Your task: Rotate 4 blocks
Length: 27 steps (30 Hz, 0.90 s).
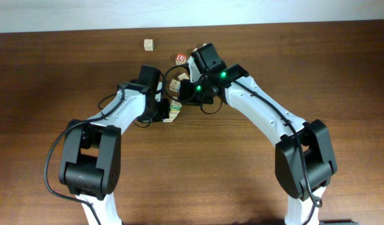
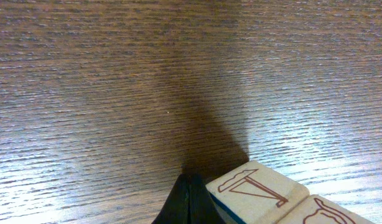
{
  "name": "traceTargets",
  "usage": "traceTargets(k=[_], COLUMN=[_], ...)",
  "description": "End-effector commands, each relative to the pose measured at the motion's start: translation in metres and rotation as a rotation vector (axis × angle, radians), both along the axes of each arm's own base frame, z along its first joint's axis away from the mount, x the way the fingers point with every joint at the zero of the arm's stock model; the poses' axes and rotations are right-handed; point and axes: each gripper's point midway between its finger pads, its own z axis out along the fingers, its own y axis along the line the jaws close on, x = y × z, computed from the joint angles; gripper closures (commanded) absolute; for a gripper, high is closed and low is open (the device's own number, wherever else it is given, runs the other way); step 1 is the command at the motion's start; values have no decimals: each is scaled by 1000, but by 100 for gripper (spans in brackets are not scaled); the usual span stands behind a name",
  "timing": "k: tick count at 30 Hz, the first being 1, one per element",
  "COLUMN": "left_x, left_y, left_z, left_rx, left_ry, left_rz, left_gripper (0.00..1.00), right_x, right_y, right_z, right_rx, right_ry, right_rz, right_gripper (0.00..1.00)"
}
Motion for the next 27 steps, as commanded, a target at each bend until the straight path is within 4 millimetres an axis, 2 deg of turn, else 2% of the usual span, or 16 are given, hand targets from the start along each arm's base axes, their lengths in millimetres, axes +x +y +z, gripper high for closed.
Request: traceTargets(k=[1,6,12,17,27], left_x=[-2,1,4,15,10], left_y=[-31,-12,-8,16,19], left_z=[11,11,12,18,17], left_rx=[-142,-137,-136,-136,-132], left_ry=[13,30,25,15,36], left_rz=[-47,1,5,59,62], left_gripper=[100,100,100,100,100], right_x=[-25,-29,-29,-29,-29], right_y=[17,22,21,21,29], right_z=[-26,-28,-28,-29,-28], right_rx=[-15,-29,-30,-35,-34], right_ry=[79,68,70,67,47], right_rz=[62,72,72,70,69], right_gripper=[96,96,96,96,96])
